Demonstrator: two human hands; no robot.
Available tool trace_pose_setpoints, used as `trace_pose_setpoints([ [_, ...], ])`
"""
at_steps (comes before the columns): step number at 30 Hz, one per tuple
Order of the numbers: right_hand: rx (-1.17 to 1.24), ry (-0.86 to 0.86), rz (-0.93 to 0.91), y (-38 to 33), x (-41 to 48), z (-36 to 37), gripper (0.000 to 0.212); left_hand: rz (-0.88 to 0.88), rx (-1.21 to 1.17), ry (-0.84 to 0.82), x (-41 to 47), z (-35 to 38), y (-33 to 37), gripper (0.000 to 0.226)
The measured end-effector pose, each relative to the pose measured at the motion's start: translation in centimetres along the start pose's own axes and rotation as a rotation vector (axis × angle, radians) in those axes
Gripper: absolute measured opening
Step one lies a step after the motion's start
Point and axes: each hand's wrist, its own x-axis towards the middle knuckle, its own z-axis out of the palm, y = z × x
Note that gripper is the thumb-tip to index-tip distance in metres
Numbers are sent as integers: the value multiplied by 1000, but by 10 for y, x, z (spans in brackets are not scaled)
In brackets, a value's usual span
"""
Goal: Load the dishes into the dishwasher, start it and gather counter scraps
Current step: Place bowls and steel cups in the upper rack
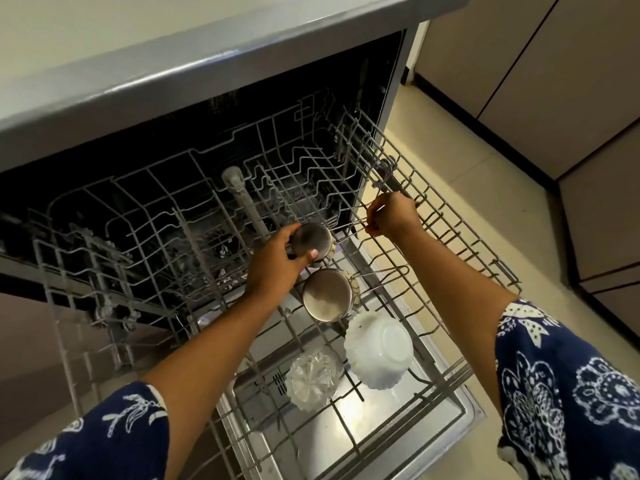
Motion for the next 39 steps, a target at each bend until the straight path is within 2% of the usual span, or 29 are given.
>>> trace_pose_setpoints([
  [6,-109,21,-103,7,3,9,13,102,129,35,-2,1,-6,69],
  [11,-228,89,-204,13,5,18,27,131,177,72,-1,3,-10,67],
  [16,-346,58,-242,10,6,12,20,150,229,75,-6,4,-7,67],
  [19,-424,112,-337,14,-5,5,34,207,204,78,-11,4,-5,65],
  [21,-457,146,-390,22,-16,-4,31,246,202,64,-13,4,-6,63],
  [25,-643,9,-444,37,-34,-19,23,234,214,28,-11,2,-13,63],
  [30,-535,-56,-525,45,-67,-39,22,307,118,42,-24,-7,-10,65],
  [32,-613,-82,-559,57,-82,-45,26,355,130,-8,-39,-9,-12,72],
  [35,-623,19,-424,78,-96,-48,27,456,315,-106,-59,-4,-20,80],
  [37,-451,51,-290,86,-98,-44,22,498,347,-123,-64,5,-23,81],
  [39,-216,36,-161,88,-96,-39,14,463,305,-111,-65,12,-22,80],
])
